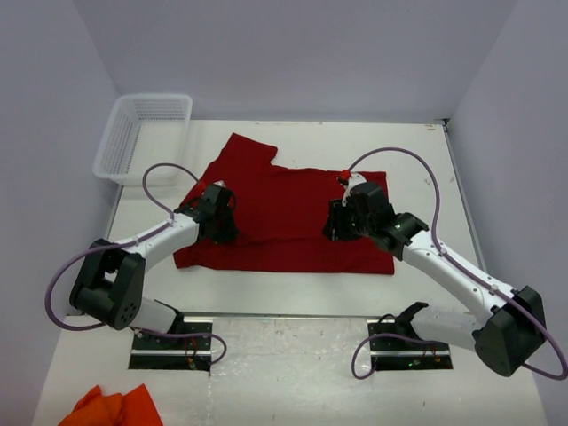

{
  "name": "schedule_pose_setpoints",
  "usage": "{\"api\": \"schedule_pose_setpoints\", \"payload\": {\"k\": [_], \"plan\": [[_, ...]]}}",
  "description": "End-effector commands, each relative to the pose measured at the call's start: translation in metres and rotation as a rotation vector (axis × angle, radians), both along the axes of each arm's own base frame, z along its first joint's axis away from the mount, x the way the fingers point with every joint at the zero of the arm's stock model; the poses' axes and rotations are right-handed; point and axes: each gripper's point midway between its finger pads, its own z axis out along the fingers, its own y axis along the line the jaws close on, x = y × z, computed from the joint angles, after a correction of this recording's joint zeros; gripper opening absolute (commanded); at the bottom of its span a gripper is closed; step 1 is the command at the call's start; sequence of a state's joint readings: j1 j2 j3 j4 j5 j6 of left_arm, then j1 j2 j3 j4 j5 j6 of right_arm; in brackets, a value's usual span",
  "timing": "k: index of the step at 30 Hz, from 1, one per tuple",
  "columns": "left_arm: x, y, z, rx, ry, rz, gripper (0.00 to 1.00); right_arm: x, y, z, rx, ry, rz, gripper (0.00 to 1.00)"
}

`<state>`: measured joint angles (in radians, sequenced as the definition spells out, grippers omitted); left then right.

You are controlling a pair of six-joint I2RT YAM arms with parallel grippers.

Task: Fold and stack the t-shirts
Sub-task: Fold the flattened tshirt in 1/3 of the way

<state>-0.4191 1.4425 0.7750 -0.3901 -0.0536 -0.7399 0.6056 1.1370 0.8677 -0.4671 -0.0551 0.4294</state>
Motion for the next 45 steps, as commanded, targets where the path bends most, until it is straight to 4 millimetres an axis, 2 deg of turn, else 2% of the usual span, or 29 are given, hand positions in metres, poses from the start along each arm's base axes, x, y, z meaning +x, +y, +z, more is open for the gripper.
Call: {"api": "schedule_pose_setpoints", "payload": {"k": [1, 6, 10, 11, 12, 13, 14, 15, 16, 17, 18, 20, 21, 23, 24, 26, 27, 28, 30, 32, 35, 38, 42, 45], "plan": [[0.027, -0.010, 0.045, -0.047, -0.130, -0.013, 0.00, 0.004, 0.008, -0.001, 0.035, 0.007, 0.006, 0.43], [0.048, -0.016, 0.067, -0.049, -0.186, -0.029, 0.00, 0.007, 0.013, -0.003, 0.040, 0.018, 0.012, 0.43], [0.083, -0.030, 0.076, -0.065, -0.250, -0.034, 0.00, 0.007, 0.015, -0.007, 0.042, 0.029, 0.020, 0.43], [0.092, -0.032, 0.076, -0.060, -0.265, -0.032, 0.09, 0.006, 0.015, -0.008, 0.043, 0.030, 0.022, 0.43], [0.112, -0.040, 0.090, -0.081, -0.333, -0.039, 0.20, 0.007, 0.016, -0.010, 0.044, 0.032, 0.024, 0.43], [0.125, -0.041, 0.077, -0.057, -0.328, -0.033, 0.55, 0.007, 0.016, -0.011, 0.043, 0.038, 0.022, 0.43], [0.136, -0.045, 0.078, -0.045, -0.361, -0.040, 0.70, 0.008, 0.017, -0.011, 0.047, 0.033, 0.023, 0.43], [0.157, -0.058, 0.084, -0.048, -0.415, -0.089, 0.75, 0.007, 0.019, -0.013, 0.052, 0.042, 0.030, 0.43], [0.165, -0.060, 0.088, -0.040, -0.429, -0.093, 0.77, 0.006, 0.020, -0.013, 0.057, 0.044, 0.031, 0.43], [0.171, -0.063, 0.093, -0.025, -0.459, -0.099, 0.86, 0.006, 0.021, -0.013, 0.062, 0.044, 0.037, 0.43], [0.176, -0.074, 0.106, -0.017, -0.509, -0.141, 0.99, 0.004, 0.021, -0.013, 0.066, 0.049, 0.040, 0.43], [0.171, -0.081, 0.122, 0.005, -0.548, -0.183, 1.00, 0.002, 0.020, -0.014, 0.074, 0.050, 0.037, 0.43], [0.160, -0.083, 0.141, 0.041, -0.600, -0.175, 1.00, 0.000, 0.020, -0.014, 0.076, 0.048, 0.039, 0.43], [0.144, -0.081, 0.160, 0.075, -0.650, -0.171, 1.00, -0.001, 0.018, -0.015, 0.077, 0.047, 0.031, 0.43], [0.128, -0.076, 0.175, 0.067, -0.684, -0.161, 1.00, -0.001, 0.017, -0.016, 0.074, 0.048, 0.029, 0.43], [0.107, -0.073, 0.179, 0.014, -0.677, -0.164, 0.97, 0.001, 0.012, -0.019, 0.046, 0.046, 0.011, 0.43], [0.090, -0.069, 0.178, -0.015, -0.660, -0.168, 0.93, 0.001, 0.011, -0.020, 0.037, 0.047, 0.007, 0.43], [0.083, -0.065, 0.174, -0.016, -0.631, -0.163, 0.79, 0.001, 0.010, -0.020, 0.029, 0.046, 0.013, 0.43], [0.065, -0.057, 0.153, 0.013, -0.520, -0.175, 0.63, 0.001, 0.008, -0.018, 0.019, 0.039, 0.006, 0.43], [0.053, -0.050, 0.136, 0.044, -0.448, -0.182, 0.56, 0.002, 0.006, -0.011, 0.021, 0.017, 0.008, 0.43], [0.054, -0.046, 0.126, 0.077, -0.432, -0.181, 0.59, 0.002, 0.003, -0.005, 0.023, -0.008, 0.000, 0.43], [0.064, -0.057, 0.110, 0.087, -0.374, -0.208, 0.62, 0.000, -0.001, -0.001, 0.018, -0.017, -0.009, 0.43], [0.076, -0.063, 0.084, 0.093, -0.280, -0.209, 0.55, -0.002, -0.010, 0.004, 0.007, -0.044, -0.027, 0.43], [0.082, -0.055, 0.065, 0.157, -0.228, -0.179, 0.51, -0.005, -0.014, 0.004, 0.010, -0.051, -0.036, 0.44]]}}
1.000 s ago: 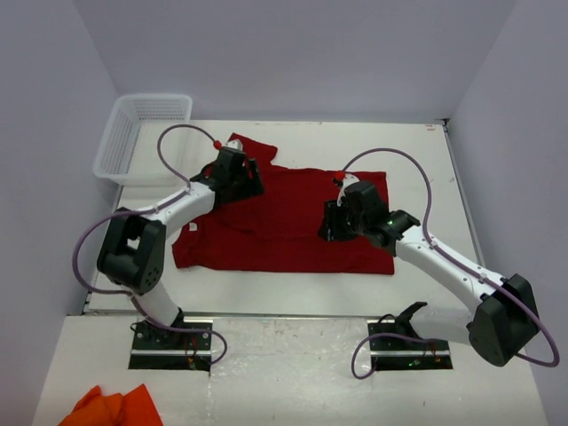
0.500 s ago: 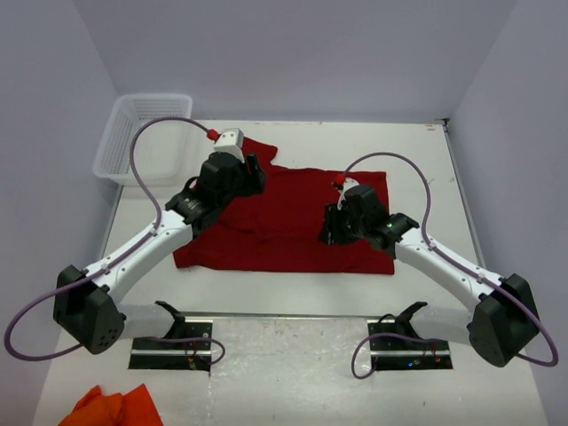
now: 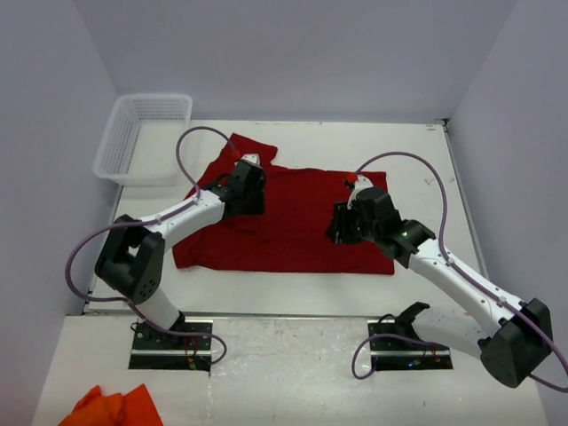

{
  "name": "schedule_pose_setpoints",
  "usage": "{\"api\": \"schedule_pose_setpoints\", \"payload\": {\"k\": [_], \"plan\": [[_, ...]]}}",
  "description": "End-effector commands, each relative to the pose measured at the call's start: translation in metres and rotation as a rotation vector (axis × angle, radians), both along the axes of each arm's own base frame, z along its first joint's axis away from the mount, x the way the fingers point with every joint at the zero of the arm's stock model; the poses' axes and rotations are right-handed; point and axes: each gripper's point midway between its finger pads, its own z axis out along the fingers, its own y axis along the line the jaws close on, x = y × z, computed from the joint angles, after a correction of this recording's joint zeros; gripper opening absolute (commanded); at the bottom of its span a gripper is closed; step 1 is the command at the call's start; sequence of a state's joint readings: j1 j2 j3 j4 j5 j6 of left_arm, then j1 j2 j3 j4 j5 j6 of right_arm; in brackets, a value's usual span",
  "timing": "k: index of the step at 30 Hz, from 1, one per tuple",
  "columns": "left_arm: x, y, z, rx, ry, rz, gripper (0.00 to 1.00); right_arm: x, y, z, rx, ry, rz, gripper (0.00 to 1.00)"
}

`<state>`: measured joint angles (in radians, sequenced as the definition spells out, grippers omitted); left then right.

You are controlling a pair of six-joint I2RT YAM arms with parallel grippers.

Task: Fold and stack the t-shirts
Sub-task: Fold the flattened tshirt in 1/3 of the way

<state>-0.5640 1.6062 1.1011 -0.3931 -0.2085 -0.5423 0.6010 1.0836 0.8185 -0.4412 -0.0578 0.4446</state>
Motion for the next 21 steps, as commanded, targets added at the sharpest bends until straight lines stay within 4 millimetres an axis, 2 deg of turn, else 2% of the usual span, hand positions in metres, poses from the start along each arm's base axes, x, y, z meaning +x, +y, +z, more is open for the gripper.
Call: {"api": "schedule_pose_setpoints", "payload": {"k": [1, 3, 6, 16, 21], "plan": [[0.014, 0.003, 0.004, 0.015, 0.008, 0.047, 0.49, -0.001, -0.010, 0.007, -0.009, -0.037, -0.024, 0.44], [0.014, 0.007, -0.012, 0.052, 0.046, 0.058, 0.43, -0.001, -0.011, 0.009, -0.003, -0.039, -0.027, 0.44], [0.016, 0.010, -0.024, 0.073, 0.066, 0.072, 0.39, -0.001, -0.010, 0.010, -0.003, -0.037, -0.022, 0.44], [0.017, 0.033, -0.037, 0.148, 0.078, 0.138, 0.36, 0.000, -0.012, 0.005, -0.008, -0.022, -0.026, 0.44], [0.017, 0.035, -0.048, 0.150, 0.101, 0.136, 0.36, 0.000, -0.011, 0.006, 0.001, -0.019, -0.021, 0.44]]}}
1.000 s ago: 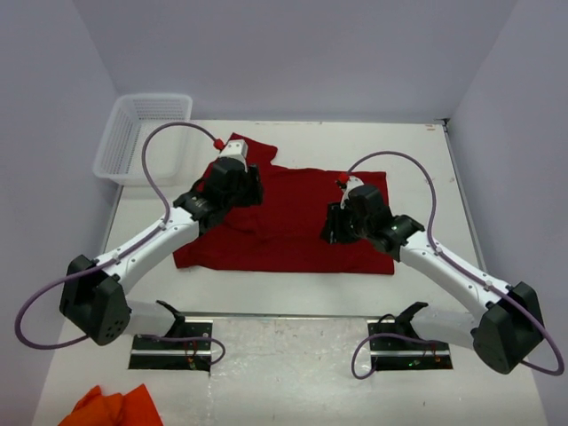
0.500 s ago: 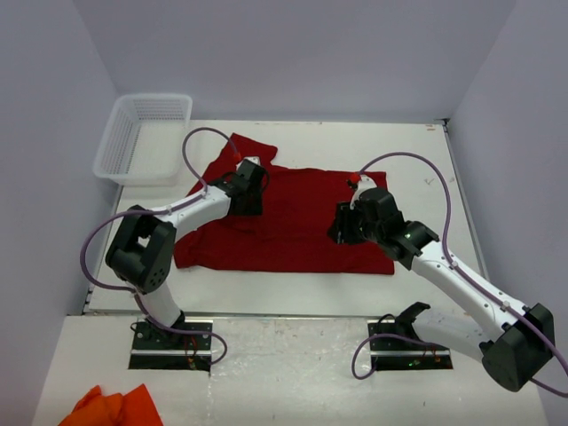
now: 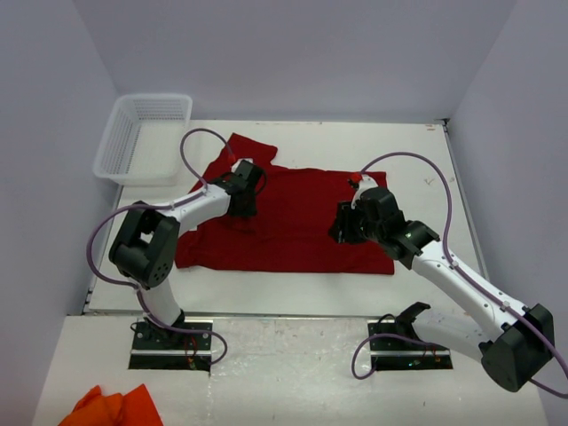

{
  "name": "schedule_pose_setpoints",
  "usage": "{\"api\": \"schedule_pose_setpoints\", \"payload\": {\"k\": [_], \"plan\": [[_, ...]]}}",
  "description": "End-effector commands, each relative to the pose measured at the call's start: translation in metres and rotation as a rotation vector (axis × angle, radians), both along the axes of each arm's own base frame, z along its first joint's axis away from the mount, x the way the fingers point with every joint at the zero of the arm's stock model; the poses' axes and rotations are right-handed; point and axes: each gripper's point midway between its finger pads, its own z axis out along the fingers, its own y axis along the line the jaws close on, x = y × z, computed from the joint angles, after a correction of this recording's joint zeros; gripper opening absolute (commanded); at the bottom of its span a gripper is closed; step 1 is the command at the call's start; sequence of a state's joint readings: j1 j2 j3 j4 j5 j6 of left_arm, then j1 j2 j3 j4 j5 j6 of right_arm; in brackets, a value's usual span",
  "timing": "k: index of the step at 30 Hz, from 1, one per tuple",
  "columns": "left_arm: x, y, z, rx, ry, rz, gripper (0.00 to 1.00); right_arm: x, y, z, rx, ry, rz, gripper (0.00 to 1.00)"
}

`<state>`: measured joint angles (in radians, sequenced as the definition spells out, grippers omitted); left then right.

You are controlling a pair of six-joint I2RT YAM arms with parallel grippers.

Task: Fold and stack the t-shirts
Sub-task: Fold the flattened tshirt in 1/3 of the way

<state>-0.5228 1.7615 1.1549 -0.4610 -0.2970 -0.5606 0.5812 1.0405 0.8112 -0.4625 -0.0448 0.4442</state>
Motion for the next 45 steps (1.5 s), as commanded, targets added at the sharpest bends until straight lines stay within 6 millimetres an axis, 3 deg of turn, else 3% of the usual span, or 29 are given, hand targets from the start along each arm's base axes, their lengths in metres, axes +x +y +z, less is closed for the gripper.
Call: {"api": "schedule_pose_setpoints", "payload": {"k": [1, 6, 9, 10, 21, 27, 30, 31, 32, 33, 34, 36, 37, 38, 44, 45], "plan": [[0.007, 0.003, -0.006, 0.013, -0.001, 0.023, 0.36, 0.000, 0.000, 0.001, 0.002, -0.003, 0.008, 0.44], [0.007, 0.000, -0.016, 0.005, 0.019, 0.012, 0.31, 0.001, 0.001, 0.003, 0.010, -0.004, 0.012, 0.44], [0.009, -0.003, -0.014, -0.007, 0.007, 0.008, 0.11, 0.001, 0.000, 0.000, 0.005, 0.004, 0.011, 0.44], [0.011, -0.004, -0.011, -0.013, -0.001, 0.006, 0.00, 0.002, 0.000, -0.001, 0.002, 0.008, 0.011, 0.44], [0.031, -0.023, 0.038, -0.113, -0.148, -0.045, 0.00, 0.003, 0.005, -0.009, 0.005, 0.031, 0.016, 0.44], [0.043, -0.041, 0.047, -0.175, -0.199, -0.106, 0.00, 0.002, 0.007, -0.015, 0.009, 0.050, 0.023, 0.44], [0.047, -0.037, 0.029, -0.129, -0.151, -0.073, 0.23, 0.003, 0.006, -0.015, 0.004, 0.049, 0.014, 0.44], [0.050, -0.032, 0.028, -0.103, -0.154, -0.049, 0.42, 0.004, 0.005, -0.015, 0.004, 0.049, 0.007, 0.44], [0.051, -0.029, 0.027, -0.092, -0.154, -0.035, 0.52, 0.005, 0.005, -0.015, -0.001, 0.048, 0.004, 0.44], [0.049, -0.027, 0.030, -0.086, -0.153, -0.010, 0.58, 0.006, 0.004, -0.015, -0.007, 0.051, -0.005, 0.44], [0.050, -0.019, 0.034, -0.055, -0.178, 0.021, 0.75, 0.009, 0.000, -0.017, -0.028, 0.054, -0.029, 0.44], [0.043, -0.015, 0.049, -0.026, -0.217, 0.046, 0.84, 0.011, -0.004, -0.020, -0.052, 0.058, -0.048, 0.45], [0.042, -0.002, 0.057, 0.029, -0.252, 0.097, 0.86, 0.012, -0.005, -0.023, -0.063, 0.068, -0.058, 0.45], [0.034, 0.008, 0.068, 0.062, -0.274, 0.133, 0.98, 0.012, -0.005, -0.024, -0.061, 0.073, -0.062, 0.45], [-0.007, 0.037, 0.080, 0.082, -0.258, 0.236, 1.00, 0.015, -0.004, -0.046, -0.092, 0.141, -0.088, 0.47], [-0.021, 0.039, 0.077, 0.053, -0.238, 0.235, 0.95, 0.016, -0.003, -0.050, -0.091, 0.145, -0.089, 0.46]]}}
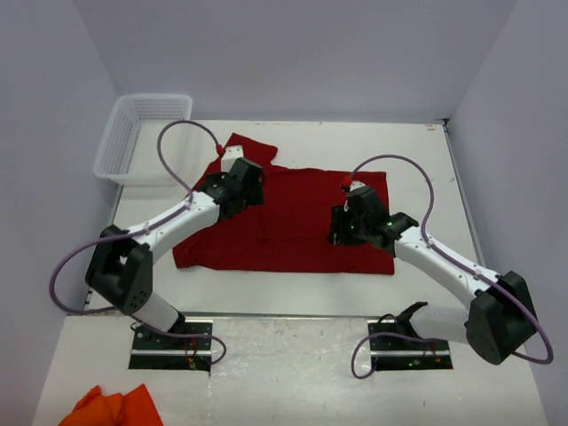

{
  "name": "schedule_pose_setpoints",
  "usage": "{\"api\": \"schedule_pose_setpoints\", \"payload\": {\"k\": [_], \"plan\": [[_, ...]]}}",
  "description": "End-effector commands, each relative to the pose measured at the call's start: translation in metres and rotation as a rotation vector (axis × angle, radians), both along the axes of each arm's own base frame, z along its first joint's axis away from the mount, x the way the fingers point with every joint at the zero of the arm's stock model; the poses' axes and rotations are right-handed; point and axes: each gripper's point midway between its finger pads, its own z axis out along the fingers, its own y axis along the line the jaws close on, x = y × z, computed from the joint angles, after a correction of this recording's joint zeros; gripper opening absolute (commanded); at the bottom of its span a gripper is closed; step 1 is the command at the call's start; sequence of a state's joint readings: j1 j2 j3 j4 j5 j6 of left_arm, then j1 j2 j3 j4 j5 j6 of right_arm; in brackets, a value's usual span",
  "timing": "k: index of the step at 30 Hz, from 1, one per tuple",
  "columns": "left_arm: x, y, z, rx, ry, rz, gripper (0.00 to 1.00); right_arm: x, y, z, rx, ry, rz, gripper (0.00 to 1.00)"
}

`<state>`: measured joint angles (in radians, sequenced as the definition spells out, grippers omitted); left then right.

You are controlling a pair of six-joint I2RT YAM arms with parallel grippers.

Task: Fold and stack the t-shirts
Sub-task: Fold the flattened tshirt in 1/3 of the way

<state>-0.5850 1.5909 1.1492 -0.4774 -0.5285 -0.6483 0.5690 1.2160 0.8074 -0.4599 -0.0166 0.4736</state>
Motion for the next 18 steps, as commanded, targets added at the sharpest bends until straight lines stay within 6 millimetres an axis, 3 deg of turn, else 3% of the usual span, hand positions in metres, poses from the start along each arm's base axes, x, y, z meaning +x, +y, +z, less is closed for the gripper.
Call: {"api": "schedule_pose_setpoints", "payload": {"k": [1, 2, 3, 4, 5, 7, 11, 18], "plan": [[-0.034, 0.029, 0.006, -0.009, 0.003, 0.100, 0.89, 0.008, 0.003, -0.002, 0.007, 0.001, -0.034, 0.41], [-0.047, 0.034, -0.008, -0.019, 0.033, 0.105, 0.76, 0.004, 0.009, -0.008, 0.028, 0.024, -0.017, 0.18], [-0.053, 0.035, -0.002, -0.052, 0.017, 0.106, 0.60, 0.004, 0.009, -0.012, 0.031, 0.034, -0.025, 0.01], [-0.061, 0.033, -0.006, -0.082, 0.033, 0.088, 0.13, 0.003, 0.010, -0.015, 0.040, 0.042, -0.032, 0.00], [-0.071, 0.037, -0.017, -0.085, 0.052, 0.084, 0.00, 0.000, 0.010, -0.023, 0.039, 0.060, -0.029, 0.00], [-0.080, 0.036, -0.018, -0.123, 0.053, 0.075, 0.00, 0.000, 0.014, -0.028, 0.055, 0.075, -0.030, 0.00], [-0.097, 0.039, -0.040, -0.134, 0.120, 0.089, 0.00, -0.005, 0.027, -0.041, 0.083, 0.133, 0.016, 0.00], [-0.105, 0.052, -0.063, -0.057, 0.178, 0.136, 0.00, -0.004, 0.049, -0.059, 0.128, 0.178, 0.048, 0.00]]}}
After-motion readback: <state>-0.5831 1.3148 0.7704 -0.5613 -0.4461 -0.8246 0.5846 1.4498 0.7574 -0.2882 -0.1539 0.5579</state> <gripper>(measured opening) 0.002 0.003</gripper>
